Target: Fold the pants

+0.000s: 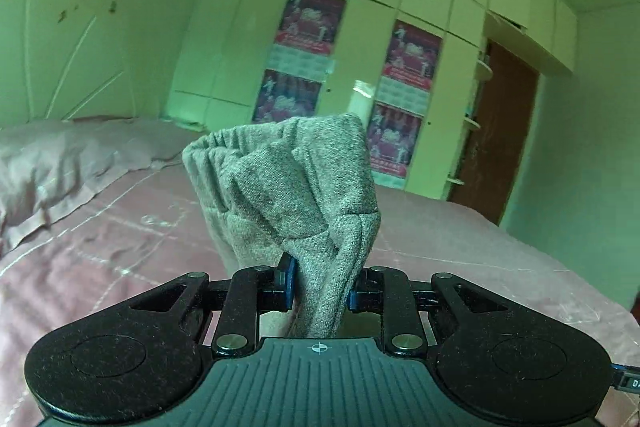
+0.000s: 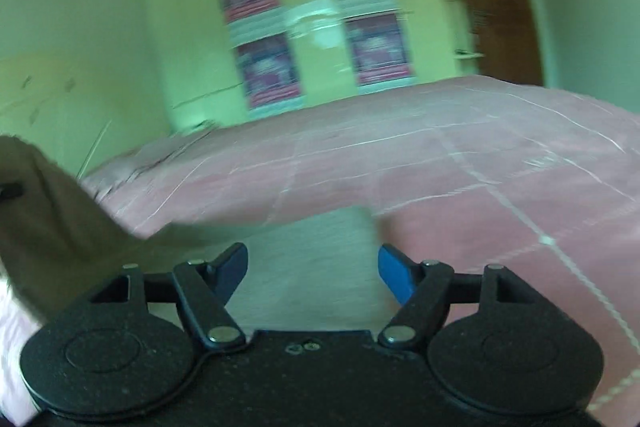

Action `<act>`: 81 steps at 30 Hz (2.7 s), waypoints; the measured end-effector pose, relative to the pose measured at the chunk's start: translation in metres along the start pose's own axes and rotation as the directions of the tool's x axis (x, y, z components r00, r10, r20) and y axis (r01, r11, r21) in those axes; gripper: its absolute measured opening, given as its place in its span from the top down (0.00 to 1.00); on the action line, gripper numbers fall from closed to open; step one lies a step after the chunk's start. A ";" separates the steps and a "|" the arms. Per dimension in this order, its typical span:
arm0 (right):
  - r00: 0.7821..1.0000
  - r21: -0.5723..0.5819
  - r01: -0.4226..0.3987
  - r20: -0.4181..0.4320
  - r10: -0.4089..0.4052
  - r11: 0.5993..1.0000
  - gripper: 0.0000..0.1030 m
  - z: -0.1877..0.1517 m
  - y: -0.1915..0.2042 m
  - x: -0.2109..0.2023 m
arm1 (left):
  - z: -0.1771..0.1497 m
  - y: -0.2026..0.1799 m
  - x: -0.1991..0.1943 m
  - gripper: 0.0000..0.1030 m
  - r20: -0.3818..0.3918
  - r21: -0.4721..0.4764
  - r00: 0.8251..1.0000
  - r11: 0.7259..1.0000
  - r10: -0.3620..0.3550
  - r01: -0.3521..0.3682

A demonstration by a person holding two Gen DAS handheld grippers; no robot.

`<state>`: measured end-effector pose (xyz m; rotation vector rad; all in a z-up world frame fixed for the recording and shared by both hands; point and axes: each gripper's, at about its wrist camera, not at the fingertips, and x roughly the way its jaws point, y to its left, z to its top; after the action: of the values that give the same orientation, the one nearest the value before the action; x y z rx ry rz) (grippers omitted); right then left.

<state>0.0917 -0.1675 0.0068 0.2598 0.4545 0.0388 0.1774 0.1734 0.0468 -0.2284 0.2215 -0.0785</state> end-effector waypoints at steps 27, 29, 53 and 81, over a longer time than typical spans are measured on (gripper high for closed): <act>0.918 0.711 -0.183 -0.122 0.376 0.678 0.39 -0.031 -0.091 0.071 | -0.102 -0.066 -0.074 0.33 -0.394 0.244 0.918 0.968 0.053 0.049; 0.917 0.726 -0.175 -0.125 0.378 0.665 0.38 -0.030 -0.086 0.078 | -0.108 -0.063 -0.071 0.33 -0.394 0.230 0.917 0.973 0.062 0.033; 0.946 0.617 -0.050 -0.222 0.235 0.785 0.79 -0.039 -0.083 0.074 | -0.128 -0.057 -0.015 0.29 -0.375 0.105 0.911 0.985 0.169 -0.140; 0.970 0.373 -0.196 -0.061 0.235 0.907 0.70 0.005 -0.052 0.019 | -0.098 -0.061 -0.048 0.25 -0.282 0.114 0.948 0.987 0.145 -0.117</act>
<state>0.1098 -0.2173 -0.0099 0.6780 0.5351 0.1874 0.1055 0.0984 -0.0216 -0.1050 0.5231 0.0107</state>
